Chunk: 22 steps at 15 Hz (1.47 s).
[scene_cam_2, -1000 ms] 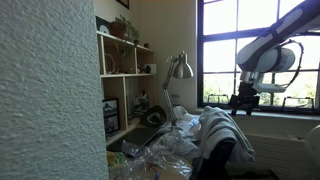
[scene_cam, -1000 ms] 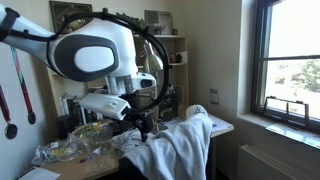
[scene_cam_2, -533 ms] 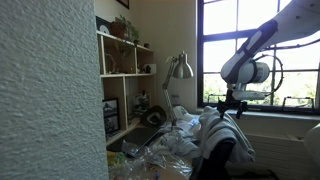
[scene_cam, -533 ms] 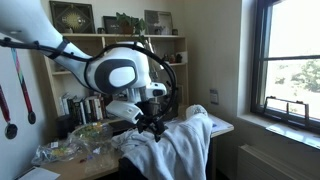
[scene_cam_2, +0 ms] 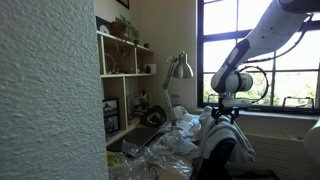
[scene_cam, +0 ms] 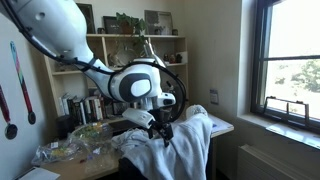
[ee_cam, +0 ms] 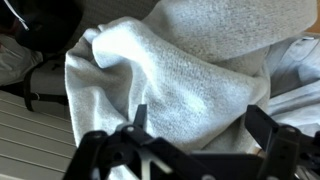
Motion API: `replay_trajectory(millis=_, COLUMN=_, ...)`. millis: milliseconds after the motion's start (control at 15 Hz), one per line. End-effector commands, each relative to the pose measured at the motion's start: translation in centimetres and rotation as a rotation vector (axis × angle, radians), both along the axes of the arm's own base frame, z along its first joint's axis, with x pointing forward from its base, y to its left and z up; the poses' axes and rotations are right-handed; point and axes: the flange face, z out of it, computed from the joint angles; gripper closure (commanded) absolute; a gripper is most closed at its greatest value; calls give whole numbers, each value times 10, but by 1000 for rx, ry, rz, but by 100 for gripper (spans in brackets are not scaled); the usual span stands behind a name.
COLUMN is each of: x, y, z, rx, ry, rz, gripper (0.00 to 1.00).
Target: Pull the chair out of the desk
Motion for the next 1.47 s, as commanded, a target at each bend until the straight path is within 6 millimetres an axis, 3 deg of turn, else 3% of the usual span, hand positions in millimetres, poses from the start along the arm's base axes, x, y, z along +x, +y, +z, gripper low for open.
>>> replay_trajectory(millis=0, x=19, y=-14, z=-22, rx=6, ry=19, rz=-43, gripper=0)
replay_trajectory(millis=400, x=22, y=-35, z=-64, rx=2, ry=83, rz=-84, gripper=0)
replay_trajectory(millis=667, x=23, y=-50, z=-74, rx=-18, ry=104, rz=-123, gripper=0)
replay_trajectory(millis=933, x=18, y=-86, z=-76, rx=-34, ry=116, rz=-207, gripper=0)
replay_trajectory(millis=1400, x=-7, y=-149, z=-89, rx=-4, ry=127, rz=-367, gripper=0)
